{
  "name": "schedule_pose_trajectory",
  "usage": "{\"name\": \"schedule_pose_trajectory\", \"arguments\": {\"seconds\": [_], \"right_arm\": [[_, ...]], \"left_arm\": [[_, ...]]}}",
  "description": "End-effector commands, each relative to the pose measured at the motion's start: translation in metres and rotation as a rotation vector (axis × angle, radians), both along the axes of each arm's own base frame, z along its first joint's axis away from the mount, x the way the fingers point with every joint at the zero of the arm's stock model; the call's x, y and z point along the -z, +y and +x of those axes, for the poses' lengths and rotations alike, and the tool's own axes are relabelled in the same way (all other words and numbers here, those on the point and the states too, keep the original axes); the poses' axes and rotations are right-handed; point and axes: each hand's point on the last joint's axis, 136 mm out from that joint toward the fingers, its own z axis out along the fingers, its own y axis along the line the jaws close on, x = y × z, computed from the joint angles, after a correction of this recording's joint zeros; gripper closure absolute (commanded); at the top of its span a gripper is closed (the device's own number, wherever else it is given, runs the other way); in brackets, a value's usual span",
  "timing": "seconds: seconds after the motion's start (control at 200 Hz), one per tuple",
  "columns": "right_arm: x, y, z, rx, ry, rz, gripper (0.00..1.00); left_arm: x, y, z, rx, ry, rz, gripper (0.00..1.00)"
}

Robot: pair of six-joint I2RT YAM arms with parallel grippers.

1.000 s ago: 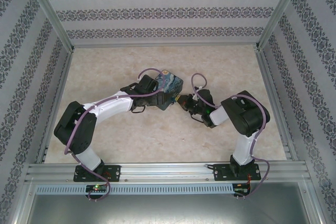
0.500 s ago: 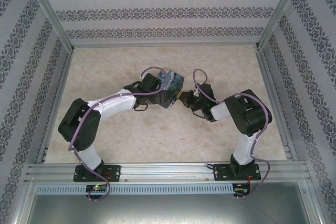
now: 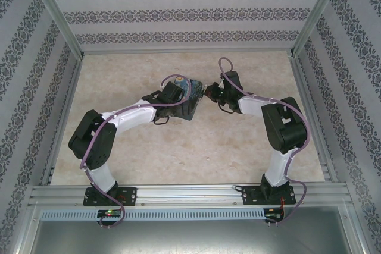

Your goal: Unlock the padlock with the key

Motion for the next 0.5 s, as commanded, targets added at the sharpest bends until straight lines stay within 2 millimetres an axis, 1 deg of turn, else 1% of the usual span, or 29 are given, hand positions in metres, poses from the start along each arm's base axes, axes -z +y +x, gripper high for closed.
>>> {"name": "schedule_pose_trajectory", "arguments": {"seconds": [0.0,0.175,0.29,0.335,0.375,0.4,0.46,0.495], "right_arm": [[0.014,-0.023,-0.013,0.039,0.045,-0.022,1.00],[0.028,-0.058,-0.035,0.107,0.075,-0.009,1.00],[0.032,-0.080,-0.049,0.144,0.086,-0.007,0.99],[0.032,-0.088,-0.054,0.163,0.091,-0.004,0.88],[0.031,-0.096,-0.059,0.179,0.091,-0.002,0.69],[0.029,-0.100,-0.062,0.188,0.086,0.002,0.61],[0.024,-0.112,-0.068,0.212,0.080,0.007,0.47],[0.020,-0.118,-0.071,0.224,0.074,0.009,0.41]], "left_arm": [[0.079,0.043,-0.076,0.050,0.328,0.235,0.00],[0.062,0.037,-0.071,0.059,0.295,0.202,0.00],[0.045,0.030,-0.066,0.067,0.257,0.159,0.00],[0.037,0.027,-0.064,0.068,0.241,0.139,0.01],[0.029,0.025,-0.062,0.068,0.224,0.120,0.00],[0.023,0.024,-0.061,0.068,0.213,0.110,0.00],[0.009,0.022,-0.058,0.068,0.187,0.091,0.01],[0.000,0.021,-0.056,0.067,0.168,0.078,0.00]]}}
